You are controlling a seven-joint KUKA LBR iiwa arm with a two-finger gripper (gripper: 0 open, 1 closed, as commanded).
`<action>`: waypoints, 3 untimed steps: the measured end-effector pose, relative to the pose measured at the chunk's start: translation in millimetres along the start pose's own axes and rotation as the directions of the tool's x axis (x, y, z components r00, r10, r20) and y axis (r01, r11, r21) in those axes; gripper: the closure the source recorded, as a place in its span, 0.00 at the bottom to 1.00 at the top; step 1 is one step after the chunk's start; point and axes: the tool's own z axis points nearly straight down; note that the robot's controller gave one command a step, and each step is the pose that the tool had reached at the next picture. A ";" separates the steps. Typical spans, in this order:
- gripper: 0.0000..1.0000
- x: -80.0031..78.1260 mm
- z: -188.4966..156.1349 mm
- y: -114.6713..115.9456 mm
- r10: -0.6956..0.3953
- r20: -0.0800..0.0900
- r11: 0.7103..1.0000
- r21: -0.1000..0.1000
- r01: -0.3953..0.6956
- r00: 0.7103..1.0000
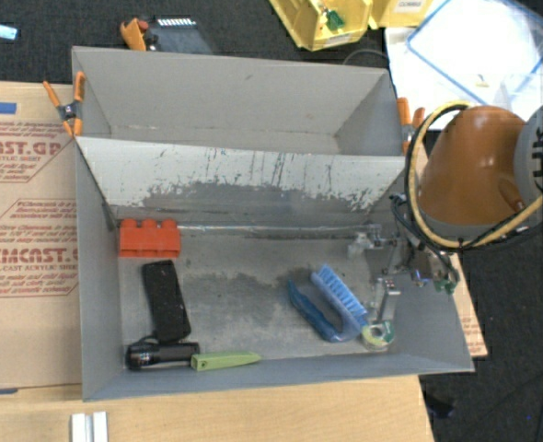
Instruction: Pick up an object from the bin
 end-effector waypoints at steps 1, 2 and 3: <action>0.00 -1.7 -4.4 0.5 -0.001 0.008 1.000 0.001 0.001 1.000; 0.00 10.6 73.9 -13.5 0.359 0.007 0.933 -0.003 -0.359 0.933; 0.00 11.1 68.7 -25.2 0.317 0.010 0.948 -0.002 -0.317 0.948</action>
Offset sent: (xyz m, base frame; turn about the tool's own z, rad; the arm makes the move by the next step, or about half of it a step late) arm -0.0214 -0.0222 -0.1182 0.5602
